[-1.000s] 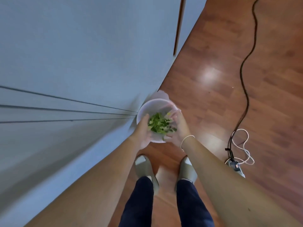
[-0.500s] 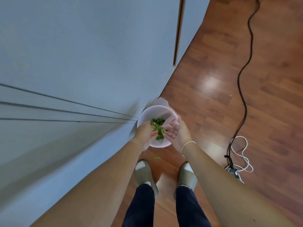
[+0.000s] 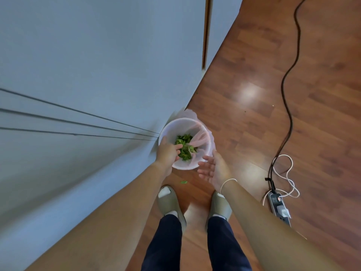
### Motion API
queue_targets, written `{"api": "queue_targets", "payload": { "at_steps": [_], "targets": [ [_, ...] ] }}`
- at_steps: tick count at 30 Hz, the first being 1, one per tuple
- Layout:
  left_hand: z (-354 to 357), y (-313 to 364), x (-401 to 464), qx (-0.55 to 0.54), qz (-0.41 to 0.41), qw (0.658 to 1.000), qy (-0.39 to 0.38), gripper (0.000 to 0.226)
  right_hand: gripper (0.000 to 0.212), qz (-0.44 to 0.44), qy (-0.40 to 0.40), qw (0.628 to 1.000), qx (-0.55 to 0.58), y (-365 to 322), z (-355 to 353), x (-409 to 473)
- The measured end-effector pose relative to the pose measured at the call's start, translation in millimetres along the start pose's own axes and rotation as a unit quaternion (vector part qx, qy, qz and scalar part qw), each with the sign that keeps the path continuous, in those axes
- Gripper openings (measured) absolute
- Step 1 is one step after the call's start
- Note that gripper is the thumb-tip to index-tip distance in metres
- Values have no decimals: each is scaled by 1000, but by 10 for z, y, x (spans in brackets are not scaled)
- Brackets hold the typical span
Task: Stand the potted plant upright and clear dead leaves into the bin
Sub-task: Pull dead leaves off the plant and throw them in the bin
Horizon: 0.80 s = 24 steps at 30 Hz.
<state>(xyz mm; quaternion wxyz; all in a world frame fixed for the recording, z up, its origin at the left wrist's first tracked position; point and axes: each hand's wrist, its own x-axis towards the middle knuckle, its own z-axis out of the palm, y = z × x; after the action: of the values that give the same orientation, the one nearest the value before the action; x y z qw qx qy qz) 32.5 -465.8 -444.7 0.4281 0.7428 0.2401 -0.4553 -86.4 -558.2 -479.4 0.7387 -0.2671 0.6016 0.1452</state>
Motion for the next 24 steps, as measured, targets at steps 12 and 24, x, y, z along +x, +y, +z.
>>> {"api": "queue_targets", "payload": {
  "at_steps": [12, 24],
  "targets": [
    [-15, -91, 49, -47, 18, 999, -11, 69, 39, -8, -14, 1000, -20, 45, -16, -20],
    [-117, -453, -225, 62, 58, 996, 22, 46, 34, -43, -7, 989, -138, 186, -24, -87]
  ]
}}
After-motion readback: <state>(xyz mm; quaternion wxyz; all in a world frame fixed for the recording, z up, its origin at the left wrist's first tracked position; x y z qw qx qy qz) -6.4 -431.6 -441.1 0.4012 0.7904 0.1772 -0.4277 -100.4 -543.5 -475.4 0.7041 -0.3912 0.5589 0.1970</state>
